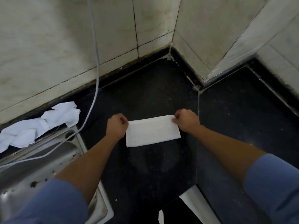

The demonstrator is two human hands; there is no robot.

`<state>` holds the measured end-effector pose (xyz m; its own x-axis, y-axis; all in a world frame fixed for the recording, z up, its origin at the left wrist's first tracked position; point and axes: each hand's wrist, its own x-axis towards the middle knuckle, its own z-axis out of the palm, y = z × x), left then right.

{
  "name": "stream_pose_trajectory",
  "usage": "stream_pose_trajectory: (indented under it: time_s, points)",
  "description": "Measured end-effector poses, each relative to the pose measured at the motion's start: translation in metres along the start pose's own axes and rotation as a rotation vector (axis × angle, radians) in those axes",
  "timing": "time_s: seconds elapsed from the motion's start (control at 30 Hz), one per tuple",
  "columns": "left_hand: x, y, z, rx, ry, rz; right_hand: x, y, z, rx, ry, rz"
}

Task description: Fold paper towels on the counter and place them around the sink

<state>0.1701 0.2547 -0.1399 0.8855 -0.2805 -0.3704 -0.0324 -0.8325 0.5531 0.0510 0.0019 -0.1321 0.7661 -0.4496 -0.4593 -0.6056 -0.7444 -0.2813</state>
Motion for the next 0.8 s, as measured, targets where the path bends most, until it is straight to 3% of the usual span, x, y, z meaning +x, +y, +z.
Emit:
stream_pose_trajectory:
  time_s: [0.2, 0.33, 0.43, 0.53, 0.67, 0.8]
  points:
    - [0.01, -0.004, 0.014, 0.056, 0.039, -0.033, 0.004, -0.003, -0.004, -0.195, -0.016, -0.014]
    - [-0.012, 0.008, 0.012, 0.177, 0.153, 0.246, -0.017, -0.013, 0.002, -0.171, 0.138, -0.254]
    - [-0.044, 0.01, 0.026, 0.286, -0.01, 0.427, -0.037, -0.023, 0.026, -0.122, -0.063, -0.389]
    - [-0.067, -0.019, 0.038, 0.424, -0.081, 0.508, -0.051, 0.004, 0.042, -0.069, -0.101, -0.339]
    - [-0.073, -0.057, 0.037, 0.491, 0.024, 0.525, -0.065, 0.048, 0.04, -0.091, 0.033, -0.273]
    - [-0.068, -0.051, 0.027, 0.522, 0.072, 0.607, -0.057, 0.032, 0.024, -0.074, 0.064, -0.201]
